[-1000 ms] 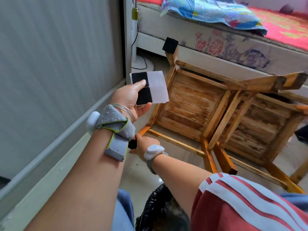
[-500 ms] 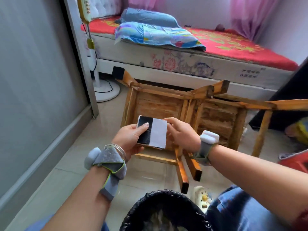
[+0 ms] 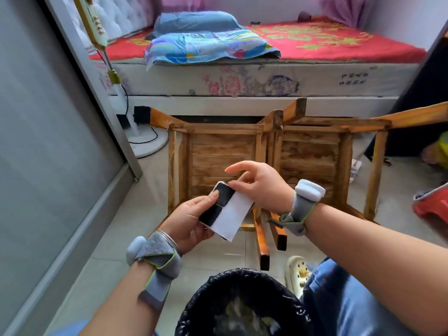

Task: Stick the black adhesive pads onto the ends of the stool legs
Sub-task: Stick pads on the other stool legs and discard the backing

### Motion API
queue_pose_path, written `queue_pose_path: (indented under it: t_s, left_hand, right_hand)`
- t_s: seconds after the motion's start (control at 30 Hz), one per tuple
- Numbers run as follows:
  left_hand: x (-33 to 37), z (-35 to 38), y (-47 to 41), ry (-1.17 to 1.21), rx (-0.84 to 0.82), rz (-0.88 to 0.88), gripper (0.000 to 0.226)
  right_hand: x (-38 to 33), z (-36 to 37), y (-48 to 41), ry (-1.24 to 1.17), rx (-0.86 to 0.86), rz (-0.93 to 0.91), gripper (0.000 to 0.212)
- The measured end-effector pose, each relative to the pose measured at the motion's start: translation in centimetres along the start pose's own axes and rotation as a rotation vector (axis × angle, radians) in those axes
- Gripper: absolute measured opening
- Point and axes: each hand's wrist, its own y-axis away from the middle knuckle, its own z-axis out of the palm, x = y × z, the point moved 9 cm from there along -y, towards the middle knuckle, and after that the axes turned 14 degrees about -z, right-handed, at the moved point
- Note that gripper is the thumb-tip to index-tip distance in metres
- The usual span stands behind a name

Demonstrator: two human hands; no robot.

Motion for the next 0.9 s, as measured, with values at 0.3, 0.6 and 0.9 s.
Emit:
queue_pose_path:
  t_s: [0.3, 0.6, 0.9]
  left_hand:
    - [1.7, -0.7, -0.4, 0.402, -0.047, 0.197, 0.023]
    - [1.6, -1.3, -0.8, 0.360, -0.024, 0.198, 0.034]
    - [1.1, -2.4, -1.4, 0.314, 0.062, 0.164, 0.033]
  right_hand:
    - [0.4, -0.7, 0.1, -0.112, 0.099, -0.036, 0.030]
    - [-0.5, 0.8, 0.0, -0.024, -0.061, -0.116, 0.050]
    - [0.1, 0.3, -0.3, -0.026, 0.051, -0.114, 0.023]
